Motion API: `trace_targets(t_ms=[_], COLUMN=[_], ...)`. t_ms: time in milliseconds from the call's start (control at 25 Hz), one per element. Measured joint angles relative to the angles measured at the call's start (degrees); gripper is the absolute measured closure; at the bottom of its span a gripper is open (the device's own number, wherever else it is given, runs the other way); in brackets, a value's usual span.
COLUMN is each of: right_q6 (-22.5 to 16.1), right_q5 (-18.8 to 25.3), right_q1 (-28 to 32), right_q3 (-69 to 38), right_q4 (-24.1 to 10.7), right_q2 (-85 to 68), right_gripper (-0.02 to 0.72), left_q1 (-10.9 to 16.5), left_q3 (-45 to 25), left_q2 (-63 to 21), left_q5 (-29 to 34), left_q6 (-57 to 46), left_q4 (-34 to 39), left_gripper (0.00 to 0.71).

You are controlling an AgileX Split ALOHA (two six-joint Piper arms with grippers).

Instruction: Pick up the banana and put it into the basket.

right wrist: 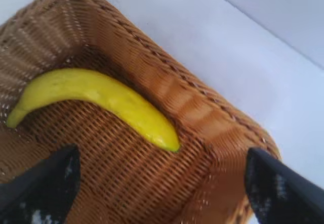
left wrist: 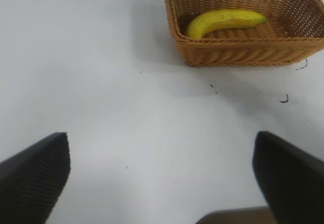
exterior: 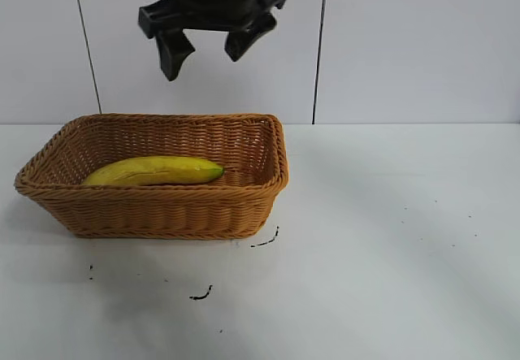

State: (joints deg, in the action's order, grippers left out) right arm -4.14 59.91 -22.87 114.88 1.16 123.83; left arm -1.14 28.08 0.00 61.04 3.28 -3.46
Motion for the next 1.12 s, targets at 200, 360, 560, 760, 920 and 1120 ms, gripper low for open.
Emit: trace_targets(t_ms=[200,360,560,760,920,1120], right_q6=[1.54,2.27,3.44,5.32,6.42,6.54], right_q5=[1.29,3.28,6.16,9.34,9.65,9.59], right_q1=[8.17,14.59,20.31,21.96,22.02,22.02], right_q3=[0.13,0.13,0.18,0.19,0.08,-6.23], right_q4=[0.00,0.00,-0.18,-0.18,0.05,0.05], right_q2=[0.00,0.00,0.00,0.00,-0.05,-3.53], right_gripper=[0.070,0.070,0.070,0.070,0.070,0.070], left_q1=[0.00,0.00,0.00,0.00,0.00,0.00], left_q3=[0.00,0.00,0.00,0.00,0.00,0.00], left_q2=[0.00,0.00,0.00,0.00,0.00,0.00], left_q5=[0.00,0.00,0.00,0.00,0.00,0.00], left_q6=[0.00,0.00,0.00,0.00,0.00,0.00], left_q4=[0.00,0.00,0.00,0.00,0.00,0.00], left_gripper=[0.015,0.015,0.015,0.015,0.015,0.015])
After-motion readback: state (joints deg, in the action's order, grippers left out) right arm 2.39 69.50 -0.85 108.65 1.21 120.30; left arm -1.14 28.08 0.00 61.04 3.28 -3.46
